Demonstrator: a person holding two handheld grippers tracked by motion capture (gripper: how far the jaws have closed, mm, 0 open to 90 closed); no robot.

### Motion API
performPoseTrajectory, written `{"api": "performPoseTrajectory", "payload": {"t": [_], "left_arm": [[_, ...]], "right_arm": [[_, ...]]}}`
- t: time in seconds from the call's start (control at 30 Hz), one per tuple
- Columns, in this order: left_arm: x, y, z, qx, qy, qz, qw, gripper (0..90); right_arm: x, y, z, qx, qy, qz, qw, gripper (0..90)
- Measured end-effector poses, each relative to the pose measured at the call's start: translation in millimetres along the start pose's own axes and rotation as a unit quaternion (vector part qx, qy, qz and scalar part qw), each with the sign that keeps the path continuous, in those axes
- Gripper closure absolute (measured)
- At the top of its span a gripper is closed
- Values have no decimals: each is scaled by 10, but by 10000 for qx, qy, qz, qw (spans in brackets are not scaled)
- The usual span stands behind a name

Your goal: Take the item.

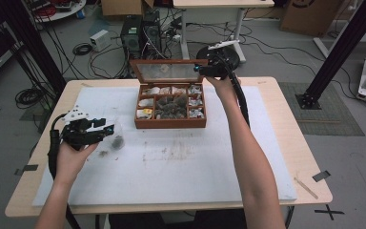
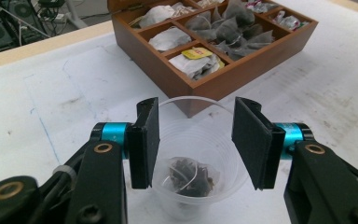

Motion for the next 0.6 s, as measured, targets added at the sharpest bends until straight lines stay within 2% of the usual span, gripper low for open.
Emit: {"api": "performPoseTrajectory", "payload": {"t": [0.13,0.3,0.43,0.6], "left_arm": [[-19,24,26,135,96,51,9999,406],[-53,22,83,178,315,68,9993,303],[-87,41,143,215,476,29,9986,260],[-157,84,211,245,659,-19,9975,260]], "right_arm": [[1,0,1,4,-9,-8,10000,451],[1,-1,1,-5,-9,-5,10000,451],[2,-2,1,-2,-10,-12,10000,451],[6,-6,0,5,-24,13,10000,448]]}}
Point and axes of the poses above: each handheld gripper's, and its own axes: z roughly backward along the jaws, x roughly out of its underside, y roughly to its right, the point moved 6 cm from there along -z, roughly forward along the jaws, and after that the axes turned 3 degrees about z, right-handed, at the moved point
